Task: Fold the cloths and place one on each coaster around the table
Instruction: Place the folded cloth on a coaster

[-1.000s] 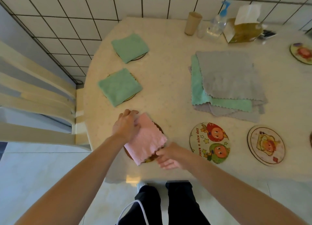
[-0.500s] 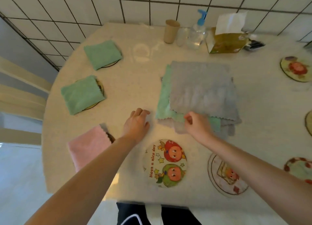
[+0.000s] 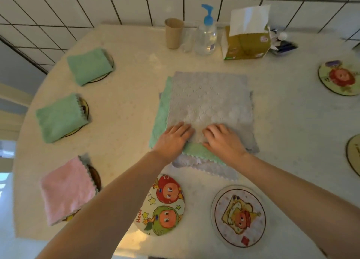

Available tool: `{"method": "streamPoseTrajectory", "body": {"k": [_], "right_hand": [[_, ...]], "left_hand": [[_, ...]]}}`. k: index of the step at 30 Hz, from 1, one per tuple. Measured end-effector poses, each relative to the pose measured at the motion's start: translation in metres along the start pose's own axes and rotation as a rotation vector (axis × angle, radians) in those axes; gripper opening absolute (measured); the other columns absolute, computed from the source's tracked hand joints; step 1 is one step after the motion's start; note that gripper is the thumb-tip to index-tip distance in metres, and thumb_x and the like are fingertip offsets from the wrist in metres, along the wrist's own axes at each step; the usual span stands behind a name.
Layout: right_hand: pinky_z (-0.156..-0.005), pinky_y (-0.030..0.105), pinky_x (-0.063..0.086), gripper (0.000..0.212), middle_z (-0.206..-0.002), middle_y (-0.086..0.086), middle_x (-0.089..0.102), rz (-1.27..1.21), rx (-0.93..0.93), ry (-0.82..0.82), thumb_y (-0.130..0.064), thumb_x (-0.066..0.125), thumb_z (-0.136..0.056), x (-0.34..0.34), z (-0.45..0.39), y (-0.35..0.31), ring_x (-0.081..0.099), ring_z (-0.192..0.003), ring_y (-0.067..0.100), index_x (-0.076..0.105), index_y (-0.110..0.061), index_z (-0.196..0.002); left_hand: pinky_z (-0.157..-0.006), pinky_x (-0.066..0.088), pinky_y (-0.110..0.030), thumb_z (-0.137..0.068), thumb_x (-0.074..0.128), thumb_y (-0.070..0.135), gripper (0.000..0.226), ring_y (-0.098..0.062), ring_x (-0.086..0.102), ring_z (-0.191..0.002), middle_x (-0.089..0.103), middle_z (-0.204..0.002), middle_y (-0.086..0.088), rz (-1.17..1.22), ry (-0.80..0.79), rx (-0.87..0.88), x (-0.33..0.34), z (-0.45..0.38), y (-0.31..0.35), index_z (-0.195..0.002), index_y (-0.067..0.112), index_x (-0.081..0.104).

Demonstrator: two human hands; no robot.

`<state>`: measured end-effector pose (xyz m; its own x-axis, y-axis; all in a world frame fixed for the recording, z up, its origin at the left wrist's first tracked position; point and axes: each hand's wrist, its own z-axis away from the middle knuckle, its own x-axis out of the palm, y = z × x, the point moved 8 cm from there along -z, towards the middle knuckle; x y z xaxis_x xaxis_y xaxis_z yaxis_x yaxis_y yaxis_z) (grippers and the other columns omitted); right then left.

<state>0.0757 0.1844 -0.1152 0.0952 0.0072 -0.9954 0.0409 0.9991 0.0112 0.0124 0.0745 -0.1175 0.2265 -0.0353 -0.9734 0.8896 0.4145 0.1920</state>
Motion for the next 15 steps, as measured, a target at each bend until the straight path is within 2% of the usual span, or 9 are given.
{"method": "streamPoseTrajectory", "body": {"k": [2,5,6,8,10,13,15], "right_hand": [[-0.061,0.037,0.052,0.031,-0.096,0.006,0.062,0.06,-0.05,0.024,-0.039,0.058,-0.081,0.003,-0.001,0.001,0.058,-0.086,0.029,0.062,-0.012,-0.096],[-0.057,0.035,0.051,0.016,-0.095,0.006,0.062,0.133,-0.097,0.062,-0.017,0.054,-0.084,0.001,-0.002,-0.001,0.057,-0.082,0.028,0.06,-0.012,-0.098],[-0.057,0.035,0.052,0.021,-0.097,0.007,0.062,0.125,-0.116,0.054,-0.009,0.056,-0.081,0.0,-0.001,-0.001,0.057,-0.082,0.028,0.059,-0.01,-0.102],[-0.064,0.037,0.055,0.045,-0.105,0.011,0.06,0.048,-0.162,0.005,-0.001,0.065,-0.069,-0.001,0.001,0.002,0.056,-0.09,0.031,0.055,-0.005,-0.113],[-0.074,0.037,0.055,0.065,-0.114,0.011,0.055,-0.011,-0.171,-0.055,0.002,0.072,-0.06,-0.002,0.005,0.008,0.053,-0.102,0.031,0.051,-0.004,-0.121],[-0.072,0.035,0.056,0.067,-0.113,0.01,0.057,-0.032,-0.118,-0.039,0.006,0.073,-0.053,-0.006,0.012,0.026,0.054,-0.105,0.029,0.056,-0.004,-0.116],[-0.071,0.036,0.054,0.064,-0.109,0.007,0.06,-0.044,-0.046,-0.012,0.005,0.075,-0.05,-0.008,0.016,0.046,0.057,-0.1,0.028,0.059,-0.007,-0.111]], "left_hand": [[-0.095,0.048,-0.041,-0.073,0.075,0.01,0.059,-0.03,0.057,-0.119,0.059,-0.131,-0.009,-0.04,0.021,0.022,-0.001,-0.004,-0.001,-0.129,0.01,0.058],[-0.081,0.056,-0.036,-0.062,0.082,0.012,0.061,-0.027,0.066,-0.104,0.066,-0.121,-0.006,-0.107,0.082,0.067,-0.009,-0.009,0.002,-0.12,0.011,0.064],[-0.077,0.056,-0.034,-0.061,0.083,0.011,0.061,-0.027,0.067,-0.101,0.066,-0.119,-0.006,-0.123,0.105,0.079,-0.012,-0.01,0.002,-0.119,0.011,0.065],[-0.073,0.057,-0.033,-0.06,0.083,0.009,0.06,-0.027,0.067,-0.098,0.066,-0.117,-0.005,-0.138,0.138,0.091,-0.016,-0.015,0.001,-0.118,0.011,0.065],[-0.078,0.055,-0.035,-0.064,0.08,0.009,0.06,-0.027,0.064,-0.102,0.064,-0.121,-0.005,-0.135,0.137,0.086,-0.018,-0.02,-0.003,-0.121,0.011,0.063],[-0.104,0.042,-0.041,-0.073,0.071,0.021,0.064,-0.028,0.049,-0.127,0.052,-0.139,-0.006,-0.136,0.05,0.089,-0.012,-0.022,-0.015,-0.133,0.014,0.053],[-0.111,0.033,-0.043,-0.078,0.064,0.024,0.063,-0.026,0.04,-0.136,0.043,-0.147,-0.006,-0.103,-0.017,0.085,-0.011,-0.021,-0.031,-0.138,0.015,0.048]]}}
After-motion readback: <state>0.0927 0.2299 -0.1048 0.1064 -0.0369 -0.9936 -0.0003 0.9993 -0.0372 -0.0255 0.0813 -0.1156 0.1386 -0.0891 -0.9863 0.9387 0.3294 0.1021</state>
